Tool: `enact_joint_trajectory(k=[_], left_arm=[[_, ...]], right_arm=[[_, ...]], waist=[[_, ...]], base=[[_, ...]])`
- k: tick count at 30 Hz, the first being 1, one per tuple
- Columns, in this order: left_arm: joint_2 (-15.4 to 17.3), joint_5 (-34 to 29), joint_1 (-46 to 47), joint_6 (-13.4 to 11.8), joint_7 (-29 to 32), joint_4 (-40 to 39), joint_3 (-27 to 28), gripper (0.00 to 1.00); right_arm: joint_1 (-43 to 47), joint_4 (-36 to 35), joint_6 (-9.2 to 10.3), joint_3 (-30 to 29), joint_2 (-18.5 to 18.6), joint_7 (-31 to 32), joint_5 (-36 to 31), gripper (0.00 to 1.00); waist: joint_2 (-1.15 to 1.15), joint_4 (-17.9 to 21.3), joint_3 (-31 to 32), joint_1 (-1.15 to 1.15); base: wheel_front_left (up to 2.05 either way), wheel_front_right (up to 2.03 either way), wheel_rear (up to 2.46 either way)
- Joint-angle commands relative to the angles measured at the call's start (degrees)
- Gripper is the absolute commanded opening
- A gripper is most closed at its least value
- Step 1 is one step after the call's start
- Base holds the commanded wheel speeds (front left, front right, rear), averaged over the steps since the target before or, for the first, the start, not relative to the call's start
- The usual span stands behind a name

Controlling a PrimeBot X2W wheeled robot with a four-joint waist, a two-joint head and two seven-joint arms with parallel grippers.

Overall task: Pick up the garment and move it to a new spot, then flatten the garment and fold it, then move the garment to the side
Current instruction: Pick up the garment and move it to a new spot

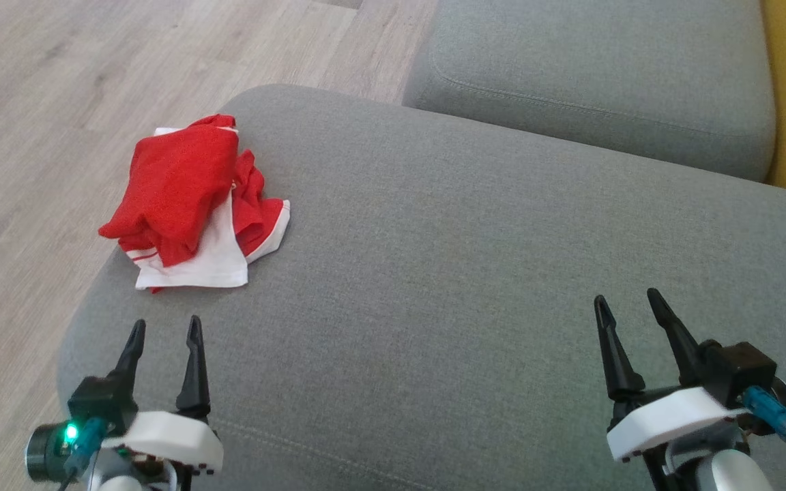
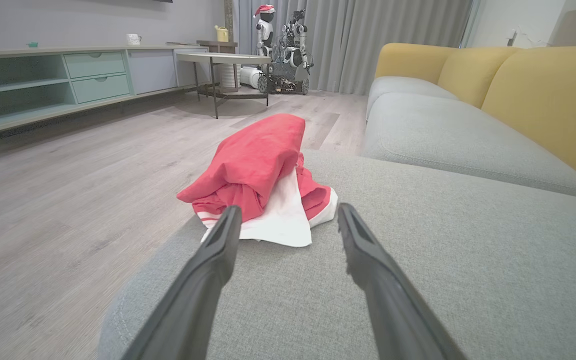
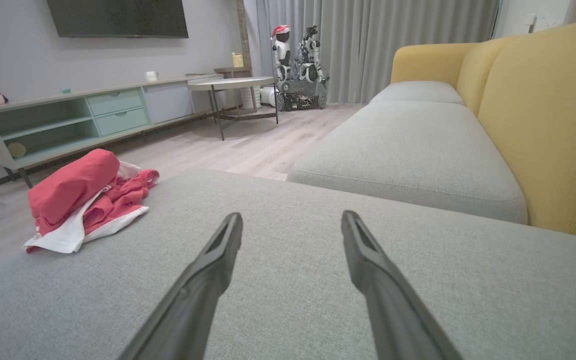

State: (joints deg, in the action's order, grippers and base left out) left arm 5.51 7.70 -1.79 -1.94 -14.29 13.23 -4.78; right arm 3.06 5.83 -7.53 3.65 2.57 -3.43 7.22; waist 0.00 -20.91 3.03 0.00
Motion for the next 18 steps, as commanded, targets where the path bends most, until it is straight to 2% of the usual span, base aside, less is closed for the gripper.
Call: enact_joint_trajectory(k=[1,12,18], left_arm=[[0.2,-0.4,2.6,0.3,-0.7,-2.0,2.1,1.0],[0.1,-1.6,3.5,0.4,-0.7,-1.7,2.3,1.0],[0.3,-0.3,7.1,1.5,-0.7,0.3,3.4,1.0]], right_arm=[[-1.7,-2.1,0.04,1.5,0.3,0.1,0.2,1.0],[-1.7,-1.8,0.04,1.5,0.3,0.3,0.6,1.0],[-2.2,-2.9,0.04,1.4,0.3,1.4,0.0,1.0]], waist=[[0.0,-0.2,0.0,0.0],[0.0,-0.6,-0.2,0.0],[0.0,-0.4,-2.8,0.0]], base=[[0.0,0.0,0.0],[0.0,0.0,0.0],[0.0,0.0,0.0]])
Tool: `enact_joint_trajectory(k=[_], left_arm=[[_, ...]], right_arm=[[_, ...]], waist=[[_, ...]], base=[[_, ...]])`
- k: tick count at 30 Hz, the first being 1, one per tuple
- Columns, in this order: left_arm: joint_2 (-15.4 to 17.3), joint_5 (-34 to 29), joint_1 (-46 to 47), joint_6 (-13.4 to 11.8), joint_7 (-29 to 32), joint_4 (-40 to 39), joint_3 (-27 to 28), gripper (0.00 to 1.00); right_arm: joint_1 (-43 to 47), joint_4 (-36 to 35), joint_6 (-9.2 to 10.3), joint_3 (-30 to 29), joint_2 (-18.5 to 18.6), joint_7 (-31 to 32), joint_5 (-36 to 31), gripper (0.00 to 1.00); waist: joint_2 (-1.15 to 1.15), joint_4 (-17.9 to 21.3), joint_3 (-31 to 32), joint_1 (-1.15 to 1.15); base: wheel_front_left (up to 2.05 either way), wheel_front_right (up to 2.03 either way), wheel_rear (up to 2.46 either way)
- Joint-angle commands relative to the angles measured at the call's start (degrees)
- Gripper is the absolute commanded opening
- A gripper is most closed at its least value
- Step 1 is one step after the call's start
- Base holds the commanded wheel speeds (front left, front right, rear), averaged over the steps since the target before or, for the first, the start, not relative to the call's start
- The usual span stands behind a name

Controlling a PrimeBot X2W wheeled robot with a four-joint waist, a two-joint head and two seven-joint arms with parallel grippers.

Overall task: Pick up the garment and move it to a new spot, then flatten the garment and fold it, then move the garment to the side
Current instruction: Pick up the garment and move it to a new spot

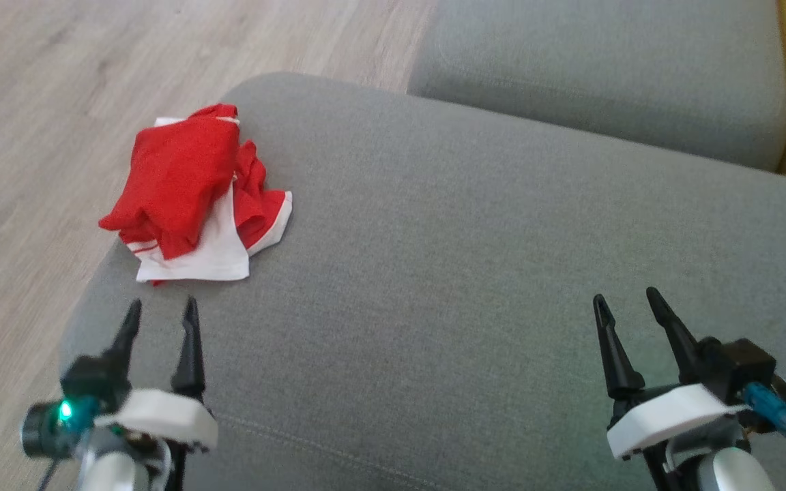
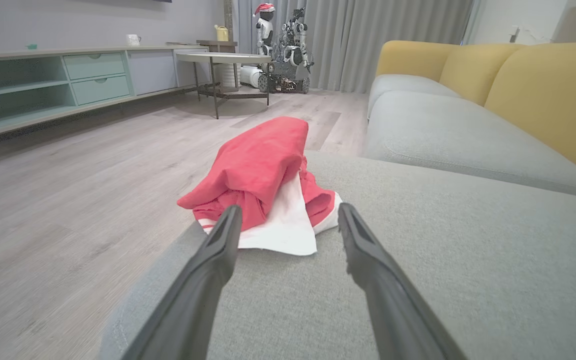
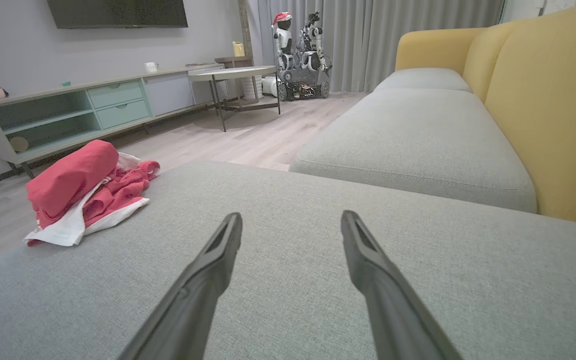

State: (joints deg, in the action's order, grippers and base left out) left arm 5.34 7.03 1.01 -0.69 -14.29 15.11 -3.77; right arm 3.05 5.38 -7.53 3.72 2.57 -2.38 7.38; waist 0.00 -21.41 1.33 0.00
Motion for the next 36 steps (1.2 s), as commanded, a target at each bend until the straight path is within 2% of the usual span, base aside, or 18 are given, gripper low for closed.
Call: enact_joint_trajectory(k=[1,7,17,22,26,27,28,29,32,36], left_arm=[[0.5,0.8,5.4,0.4,-0.7,-0.7,2.7,1.0],[1.0,2.7,13.1,1.2,-0.7,3.9,5.0,1.0],[3.6,3.8,33.2,3.3,-0.7,22.5,7.1,1.0],[6.0,4.2,40.5,2.6,-0.7,34.3,8.7,1.0],[7.9,4.4,44.0,2.0,-0.7,39.7,9.7,1.0],[8.3,4.3,44.7,2.1,-0.7,40.2,9.7,0.85],[8.6,4.3,45.2,2.3,-0.7,40.6,9.8,0.37],[8.8,4.2,45.7,2.5,-0.7,40.6,9.9,0.0],[9.4,4.0,46.2,3.0,-0.7,38.5,10.5,0.0],[9.0,3.3,44.6,3.0,-0.7,29.7,11.9,0.0]], right_arm=[[-2.5,-3.0,0.04,1.4,0.3,0.8,-0.5,1.0],[-5.4,-6.2,0.04,1.9,0.3,3.5,-3.6,1.0],[-11.8,-11.7,0.04,2.6,2.6,7.4,-6.1,1.0],[-13.6,-12.1,0.04,3.2,3.5,7.8,-6.0,1.0],[-14.1,-12.1,0.04,3.2,3.5,7.8,-6.0,1.0],[-14.2,-12.1,0.04,3.1,3.5,7.7,-6.0,1.0],[-14.3,-12.1,0.04,3.0,3.4,7.7,-6.0,1.0],[-14.3,-12.1,0.04,2.8,3.4,7.7,-6.0,1.0],[-14.4,-11.7,0.04,2.5,3.2,7.4,-6.0,1.0],[-14.4,-10.7,0.04,2.1,2.8,6.7,-5.6,1.0]], waist=[[0.0,0.3,-2.3,0.0],[0.0,1.7,-9.7,0.0],[0.0,4.1,-24.5,0.0],[0.0,5.2,-27.5,0.0],[0.0,5.6,-28.4,0.0],[0.0,5.6,-28.5,0.0],[0.0,5.5,-28.6,0.0],[0.0,5.5,-28.7,0.0],[0.0,5.2,-28.5,0.0],[0.0,4.9,-26.6,0.0]], base=[[0.0,0.0,0.0],[0.0,0.0,0.0],[0.0,0.0,0.0],[0.0,0.0,0.0],[0.0,0.0,0.0],[0.0,0.0,0.0],[0.0,0.0,0.0],[0.0,0.0,0.0],[0.0,0.0,0.0],[0.0,0.0,0.0]])
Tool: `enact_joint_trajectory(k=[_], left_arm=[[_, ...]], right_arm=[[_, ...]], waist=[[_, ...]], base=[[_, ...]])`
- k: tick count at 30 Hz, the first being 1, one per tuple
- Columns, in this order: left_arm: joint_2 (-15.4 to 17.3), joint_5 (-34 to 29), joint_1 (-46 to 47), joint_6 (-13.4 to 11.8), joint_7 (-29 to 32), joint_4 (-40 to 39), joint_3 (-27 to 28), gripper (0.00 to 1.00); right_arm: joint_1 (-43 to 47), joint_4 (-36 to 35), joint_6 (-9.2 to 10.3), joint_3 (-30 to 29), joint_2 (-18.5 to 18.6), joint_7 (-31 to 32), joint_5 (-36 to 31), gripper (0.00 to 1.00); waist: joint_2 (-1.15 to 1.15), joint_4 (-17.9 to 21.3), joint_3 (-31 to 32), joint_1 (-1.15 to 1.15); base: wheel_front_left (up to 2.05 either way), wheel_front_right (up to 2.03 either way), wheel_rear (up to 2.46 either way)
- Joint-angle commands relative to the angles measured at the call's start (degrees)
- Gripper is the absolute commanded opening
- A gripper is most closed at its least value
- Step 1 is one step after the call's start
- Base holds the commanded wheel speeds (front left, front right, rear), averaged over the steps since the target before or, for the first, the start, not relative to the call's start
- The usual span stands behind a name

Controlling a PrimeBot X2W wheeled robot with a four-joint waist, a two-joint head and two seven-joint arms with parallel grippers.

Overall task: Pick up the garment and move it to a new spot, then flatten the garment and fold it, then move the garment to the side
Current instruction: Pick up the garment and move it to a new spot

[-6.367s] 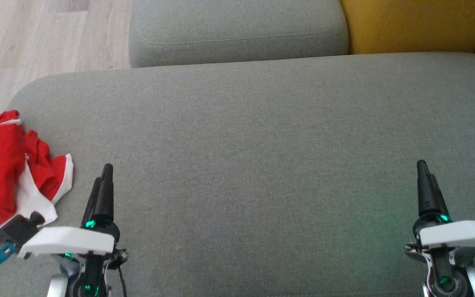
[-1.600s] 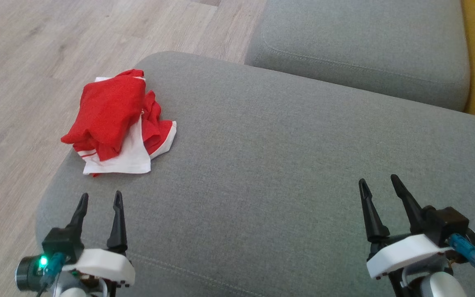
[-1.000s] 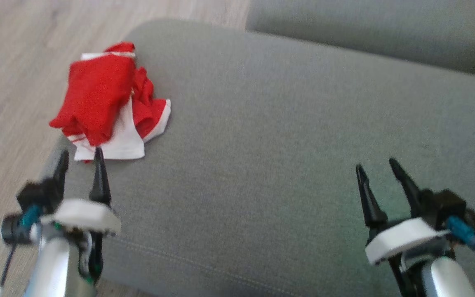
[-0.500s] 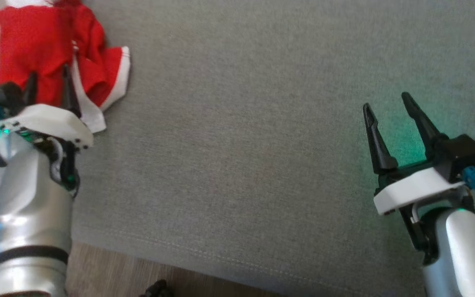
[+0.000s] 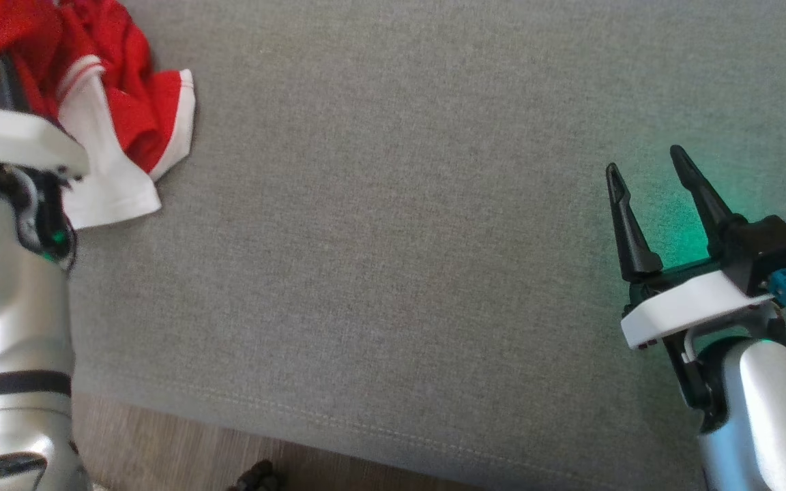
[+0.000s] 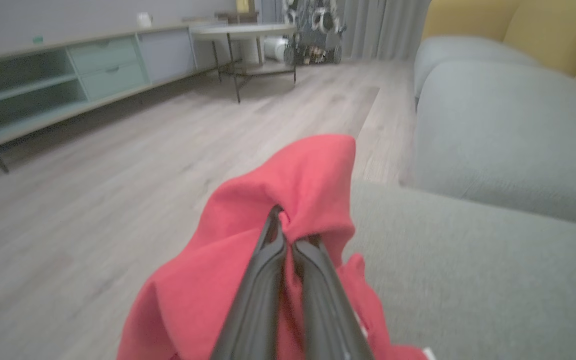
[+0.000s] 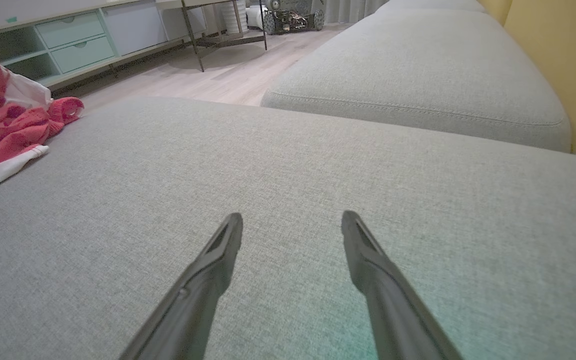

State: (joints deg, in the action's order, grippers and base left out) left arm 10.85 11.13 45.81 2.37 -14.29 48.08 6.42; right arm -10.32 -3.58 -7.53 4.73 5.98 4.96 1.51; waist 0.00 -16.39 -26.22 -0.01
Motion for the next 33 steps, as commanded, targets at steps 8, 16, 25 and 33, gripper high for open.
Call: enact_joint_trajectory(k=[8,16,25,33], left_arm=[[1.7,-3.5,-11.6,1.1,-0.7,-26.6,4.6,0.0],[-2.6,-4.7,-28.4,1.4,-0.7,-43.0,4.4,0.0],[-6.1,-4.0,-43.4,0.6,-0.2,-50.2,2.0,0.0],[-7.4,-3.0,-44.8,1.3,2.2,-52.0,-6.9,0.0]], right_arm=[[0.6,1.4,0.04,0.2,-2.2,-3.9,1.4,1.0],[3.9,3.6,0.04,-0.3,-3.0,-6.3,2.7,1.0],[7.5,4.8,0.04,0.6,-3.1,-7.1,6.1,1.0],[9.3,2.9,0.04,0.7,-3.1,-6.2,7.4,1.0]], waist=[[0.0,1.9,9.6,0.01],[0.0,5.8,17.9,0.01],[0.0,10.9,23.8,0.01],[0.0,17.3,24.6,0.01]], base=[[0.0,0.0,0.0],[0.0,0.0,0.0],[0.0,0.0,0.0],[0.0,0.0,0.0]])
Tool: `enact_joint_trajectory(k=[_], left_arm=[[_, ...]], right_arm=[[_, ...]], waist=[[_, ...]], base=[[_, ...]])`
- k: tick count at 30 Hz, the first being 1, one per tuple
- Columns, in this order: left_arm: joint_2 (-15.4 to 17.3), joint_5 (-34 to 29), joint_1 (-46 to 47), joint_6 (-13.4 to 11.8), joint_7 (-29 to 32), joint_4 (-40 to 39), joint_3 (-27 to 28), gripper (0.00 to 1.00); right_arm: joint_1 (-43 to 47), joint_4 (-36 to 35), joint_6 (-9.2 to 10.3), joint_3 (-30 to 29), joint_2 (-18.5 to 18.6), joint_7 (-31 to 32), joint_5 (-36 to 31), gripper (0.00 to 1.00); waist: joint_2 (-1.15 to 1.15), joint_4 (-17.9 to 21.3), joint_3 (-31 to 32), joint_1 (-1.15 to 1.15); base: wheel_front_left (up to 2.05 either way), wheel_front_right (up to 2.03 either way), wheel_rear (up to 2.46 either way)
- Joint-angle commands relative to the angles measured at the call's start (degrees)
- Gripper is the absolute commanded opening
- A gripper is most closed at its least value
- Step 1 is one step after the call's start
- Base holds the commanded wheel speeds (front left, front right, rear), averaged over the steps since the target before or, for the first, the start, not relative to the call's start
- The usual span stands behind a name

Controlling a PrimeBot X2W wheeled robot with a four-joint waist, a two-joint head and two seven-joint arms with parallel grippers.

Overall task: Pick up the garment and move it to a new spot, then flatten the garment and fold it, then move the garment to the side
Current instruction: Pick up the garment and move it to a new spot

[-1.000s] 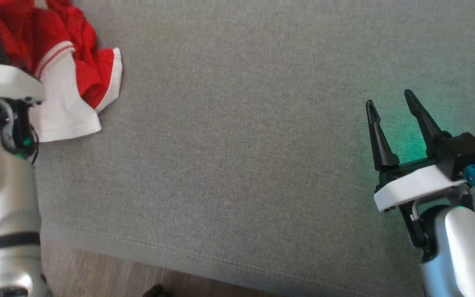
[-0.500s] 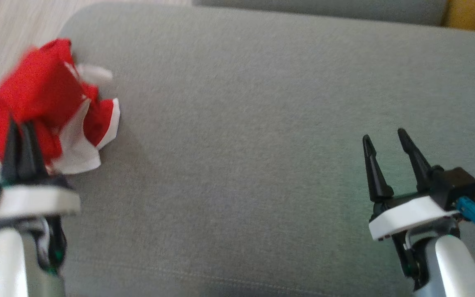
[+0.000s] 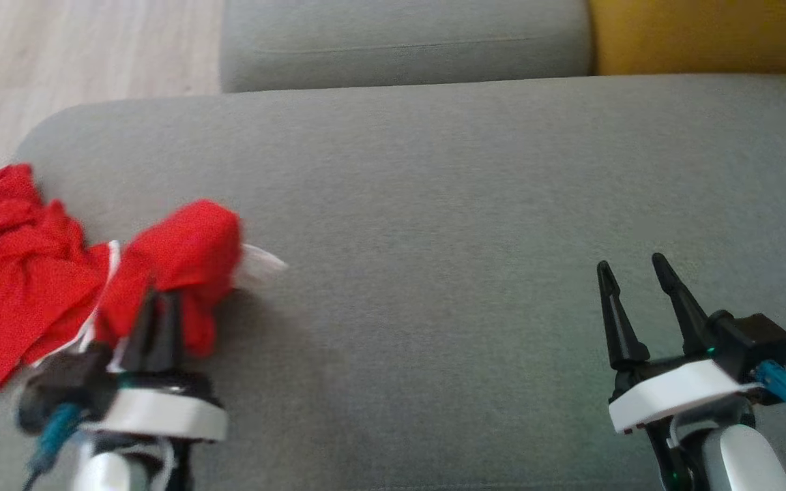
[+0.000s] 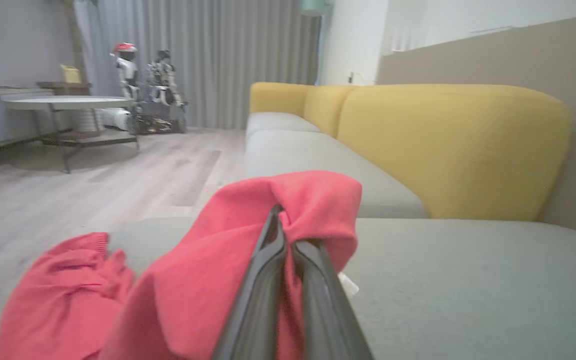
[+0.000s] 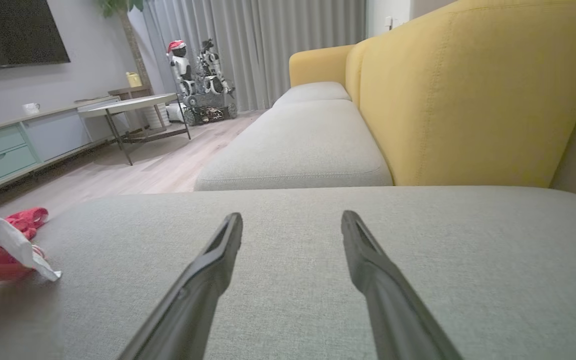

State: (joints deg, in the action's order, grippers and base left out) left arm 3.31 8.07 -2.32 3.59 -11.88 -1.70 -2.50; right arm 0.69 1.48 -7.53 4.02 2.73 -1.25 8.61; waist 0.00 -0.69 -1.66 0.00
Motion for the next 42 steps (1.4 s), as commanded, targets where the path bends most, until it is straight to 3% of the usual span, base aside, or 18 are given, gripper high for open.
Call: enact_joint_trajectory(k=[1,17,22,28,29,30,31,36,42], left_arm=[[0.0,0.3,4.2,0.4,0.0,-1.5,0.9,0.0],[-0.4,-0.6,27.7,3.3,2.1,15.4,-17.0,0.0],[-0.4,0.8,31.7,3.7,3.3,22.8,-23.3,0.0],[-0.4,2.7,34.2,3.9,4.0,29.6,-29.5,0.0],[-0.4,3.3,34.7,3.9,4.2,30.6,-30.7,0.13],[-0.4,3.8,35.1,3.9,4.3,31.6,-31.7,0.46],[-0.4,4.3,35.6,3.9,4.1,32.2,-32.6,1.0],[-0.4,5.6,36.0,3.7,0.8,33.1,-34.1,1.0],[-0.1,7.4,32.8,0.4,-2.2,28.9,-31.2,1.0]], right_arm=[[-1.9,-2.4,0.04,1.6,0.2,0.1,0.5,1.0],[-6.6,-1.4,0.04,2.9,0.2,-3.8,4.2,1.0],[-7.9,0.8,0.04,3.7,0.2,-5.8,6.2,1.0],[-9.0,2.7,0.04,4.3,0.2,-7.5,7.0,1.0],[-9.2,3.0,0.04,4.2,0.1,-7.7,7.1,1.0],[-9.4,3.4,0.04,4.2,0.1,-7.9,7.1,1.0],[-9.6,3.7,0.04,4.1,0.1,-8.0,7.1,1.0],[-10.3,4.7,0.04,3.7,0.1,-8.0,5.8,1.0],[-9.7,4.4,0.04,2.4,0.1,-6.8,3.5,1.0]], waist=[[0.0,2.8,-0.4,0.0],[0.0,22.0,-13.9,0.0],[0.0,24.9,-17.0,0.0],[0.0,25.4,-18.3,0.0],[0.0,25.2,-18.4,0.0],[0.0,24.9,-18.4,0.0],[0.0,24.5,-18.3,0.0],[0.0,21.7,-16.5,0.0],[0.0,16.8,-12.5,0.0]], base=[[0.0,0.0,0.0],[0.0,0.0,0.0],[0.0,0.0,0.0],[0.0,0.0,0.0],[0.0,0.0,0.0],[0.0,0.0,0.0],[0.0,0.0,0.0],[0.0,0.0,0.0],[0.0,0.0,0.0]])
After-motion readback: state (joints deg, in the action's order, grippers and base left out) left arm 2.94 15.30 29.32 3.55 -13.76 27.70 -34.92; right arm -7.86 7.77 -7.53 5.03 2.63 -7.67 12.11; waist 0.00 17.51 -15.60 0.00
